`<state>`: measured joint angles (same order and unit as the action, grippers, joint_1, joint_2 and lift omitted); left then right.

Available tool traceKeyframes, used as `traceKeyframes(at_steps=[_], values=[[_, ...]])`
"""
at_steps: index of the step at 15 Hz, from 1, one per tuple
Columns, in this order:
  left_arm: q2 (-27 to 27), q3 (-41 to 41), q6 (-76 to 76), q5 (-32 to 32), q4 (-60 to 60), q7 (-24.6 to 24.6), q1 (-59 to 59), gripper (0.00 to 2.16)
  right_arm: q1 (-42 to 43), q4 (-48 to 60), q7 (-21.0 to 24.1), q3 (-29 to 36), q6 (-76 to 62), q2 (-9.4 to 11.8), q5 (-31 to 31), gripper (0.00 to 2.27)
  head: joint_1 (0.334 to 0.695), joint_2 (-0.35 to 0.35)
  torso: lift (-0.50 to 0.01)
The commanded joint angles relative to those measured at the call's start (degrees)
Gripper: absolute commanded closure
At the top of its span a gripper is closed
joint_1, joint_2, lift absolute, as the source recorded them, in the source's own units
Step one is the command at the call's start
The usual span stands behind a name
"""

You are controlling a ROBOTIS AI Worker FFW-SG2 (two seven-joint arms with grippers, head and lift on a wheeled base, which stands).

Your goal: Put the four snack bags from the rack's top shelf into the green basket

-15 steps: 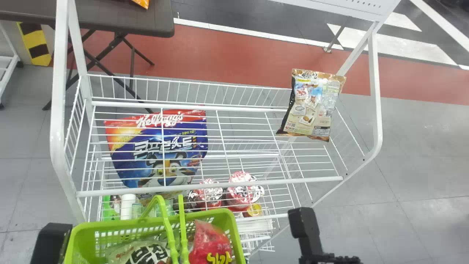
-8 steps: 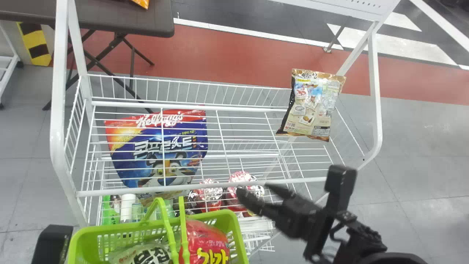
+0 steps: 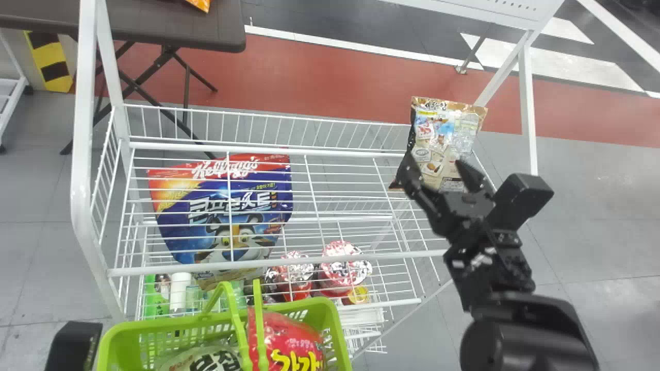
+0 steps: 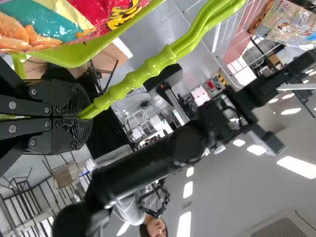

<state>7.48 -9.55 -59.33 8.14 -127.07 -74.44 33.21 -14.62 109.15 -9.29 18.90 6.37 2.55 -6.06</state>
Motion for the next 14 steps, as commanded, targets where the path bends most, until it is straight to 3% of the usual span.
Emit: traceKeyframes(at_steps=[1, 10, 11, 12, 13, 14], values=[[0.08, -0.29, -0.4, -0.32, 0.06, 0.0, -0.43, 1.55, 6.53, -6.84, 0.06, 2.81, 0.45, 0.0, 2.9, 0.08, 0.695, -0.35, 0.0], [0.26, -1.08, -0.57, -0.05, 1.21, -0.18, -2.1, 1.55, 19.01, -24.16, -0.29, 6.15, 9.41, 2.2, 10.98, 0.08, 0.695, -0.35, 0.0], [0.35, -1.08, -0.57, -0.05, 1.21, -0.18, -2.1, 1.55, 20.42, -25.83, -1.34, 6.15, 9.94, 2.73, 11.51, 0.18, 0.695, -0.35, 0.0], [0.35, -0.99, -0.75, -0.05, 1.21, -0.27, -2.19, 1.55, 20.77, -26.44, -2.31, 6.15, 12.05, 3.78, 11.51, 0.51, 0.695, -0.35, 0.0], [0.35, -0.9, -0.92, -0.05, 1.21, -0.27, -2.36, 1.55, 20.86, -26.44, -4.6, 6.06, 16.44, 4.31, 11.16, 1.45, 0.695, -0.35, 0.0], [0.26, -0.9, -1.28, -0.05, 1.38, -0.18, -2.63, 1.55, 20.42, -26.18, -5.39, 6.15, 17.14, 4.22, 10.46, 2.15, 0.695, -0.35, 0.0]])
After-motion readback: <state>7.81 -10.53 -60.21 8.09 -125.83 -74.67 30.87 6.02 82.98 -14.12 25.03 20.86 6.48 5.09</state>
